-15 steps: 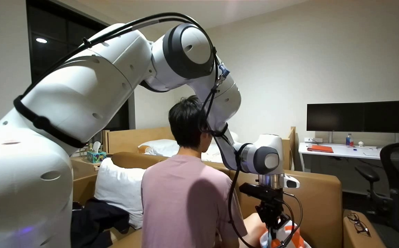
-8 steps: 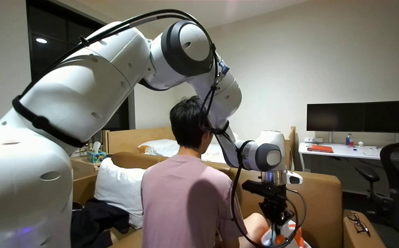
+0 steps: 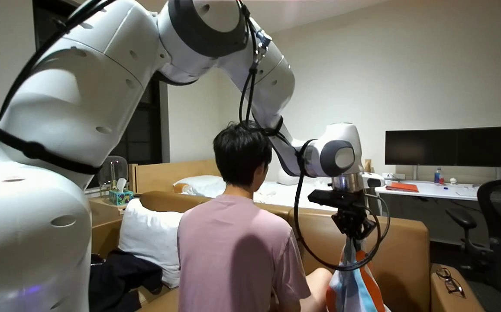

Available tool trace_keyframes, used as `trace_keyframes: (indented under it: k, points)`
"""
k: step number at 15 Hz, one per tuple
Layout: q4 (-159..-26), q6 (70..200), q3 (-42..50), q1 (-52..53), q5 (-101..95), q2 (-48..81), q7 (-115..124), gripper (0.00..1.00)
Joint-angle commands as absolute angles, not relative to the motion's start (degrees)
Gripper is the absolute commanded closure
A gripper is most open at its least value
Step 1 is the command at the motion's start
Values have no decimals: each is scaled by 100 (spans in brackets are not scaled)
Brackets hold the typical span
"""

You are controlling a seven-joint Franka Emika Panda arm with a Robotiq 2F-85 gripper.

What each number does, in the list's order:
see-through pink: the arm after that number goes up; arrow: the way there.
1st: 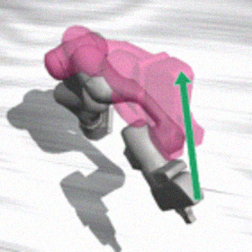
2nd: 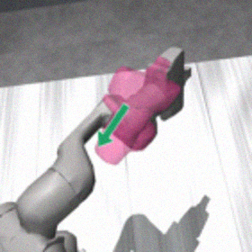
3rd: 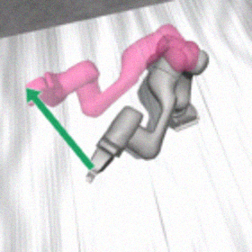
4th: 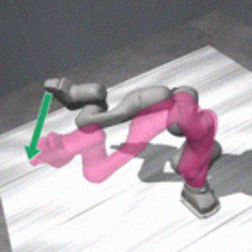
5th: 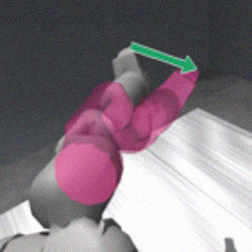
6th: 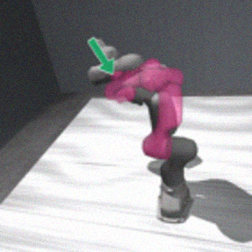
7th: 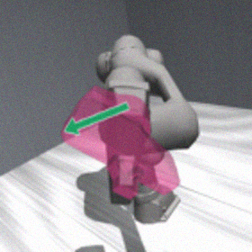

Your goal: Place the striped towel over the man's shoulders

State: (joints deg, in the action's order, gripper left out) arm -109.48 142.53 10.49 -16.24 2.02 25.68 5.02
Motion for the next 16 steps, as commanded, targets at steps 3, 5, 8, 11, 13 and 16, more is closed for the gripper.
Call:
trace_keyframes:
  k: [3,5,8,11,13,16]
  points:
    - [-11903,14534,1103,-1481,239,1182,352,99]
    - [-12104,14535,1127,-1408,177,779,418,99]
    - [-12255,14407,1124,-1318,98,354,473,99]
    - [-12366,14355,1085,-1257,179,238,364,99]
    - [-12178,14320,1111,-1243,180,407,494,95]
    - [-12232,14320,1106,-1222,179,402,495,95]
